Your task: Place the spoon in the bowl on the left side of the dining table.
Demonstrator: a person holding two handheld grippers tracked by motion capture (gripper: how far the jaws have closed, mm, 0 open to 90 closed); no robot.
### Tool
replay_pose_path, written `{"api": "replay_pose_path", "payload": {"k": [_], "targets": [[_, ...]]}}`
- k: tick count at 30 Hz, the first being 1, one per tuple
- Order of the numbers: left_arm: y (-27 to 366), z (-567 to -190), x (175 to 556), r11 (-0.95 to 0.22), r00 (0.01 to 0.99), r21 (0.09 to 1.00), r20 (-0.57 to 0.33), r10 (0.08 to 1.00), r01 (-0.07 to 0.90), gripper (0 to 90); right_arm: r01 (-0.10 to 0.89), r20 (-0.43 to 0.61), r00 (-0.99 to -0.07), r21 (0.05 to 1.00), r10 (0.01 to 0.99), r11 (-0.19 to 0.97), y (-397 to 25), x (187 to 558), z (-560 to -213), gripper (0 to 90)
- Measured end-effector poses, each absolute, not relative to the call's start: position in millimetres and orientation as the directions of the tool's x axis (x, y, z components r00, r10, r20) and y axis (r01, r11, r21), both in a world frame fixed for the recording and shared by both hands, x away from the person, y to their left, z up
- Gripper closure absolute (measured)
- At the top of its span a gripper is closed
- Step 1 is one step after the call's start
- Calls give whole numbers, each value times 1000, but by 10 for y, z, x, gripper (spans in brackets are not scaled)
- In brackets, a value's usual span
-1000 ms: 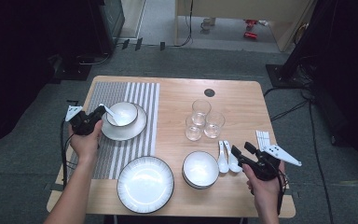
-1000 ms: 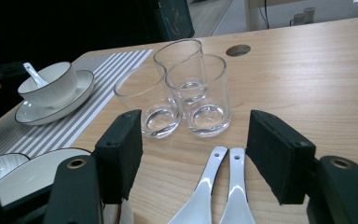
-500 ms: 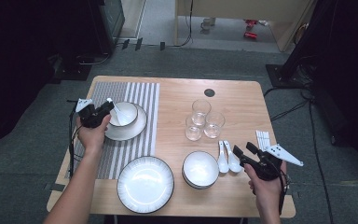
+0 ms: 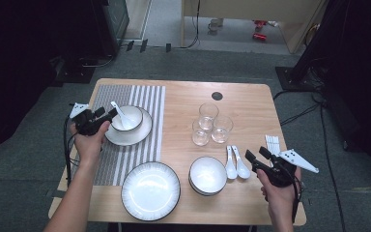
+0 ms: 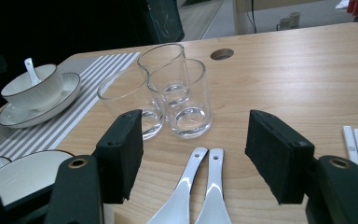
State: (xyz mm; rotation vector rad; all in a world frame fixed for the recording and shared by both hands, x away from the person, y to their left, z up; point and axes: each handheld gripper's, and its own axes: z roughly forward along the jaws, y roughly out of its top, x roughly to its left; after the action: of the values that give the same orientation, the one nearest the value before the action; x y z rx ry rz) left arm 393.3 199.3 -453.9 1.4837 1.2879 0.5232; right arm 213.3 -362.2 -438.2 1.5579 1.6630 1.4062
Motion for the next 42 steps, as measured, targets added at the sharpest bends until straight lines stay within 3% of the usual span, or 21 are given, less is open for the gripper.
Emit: {"api": "replay_pose_path", "payload": {"k": [16,29,32,42], "targets": [[1789,-4360,3427,68,438,909,-262,860,411,253,446,265,-245,885,933,-134,-3651,2117,-4355,364],[1640,-4385,3202,40,479,891,-281,832,452,163,446,234,-209,887,950,-120,-3737,2102,-4365,362],[1610,-4399,3177,36,483,882,-291,826,470,103,452,214,-188,886,959,-109,-3782,2101,-4387,361],[1569,-4416,3131,8,491,877,-277,826,481,103,490,190,-155,867,970,-92,-3944,2120,-4455,431]]}}
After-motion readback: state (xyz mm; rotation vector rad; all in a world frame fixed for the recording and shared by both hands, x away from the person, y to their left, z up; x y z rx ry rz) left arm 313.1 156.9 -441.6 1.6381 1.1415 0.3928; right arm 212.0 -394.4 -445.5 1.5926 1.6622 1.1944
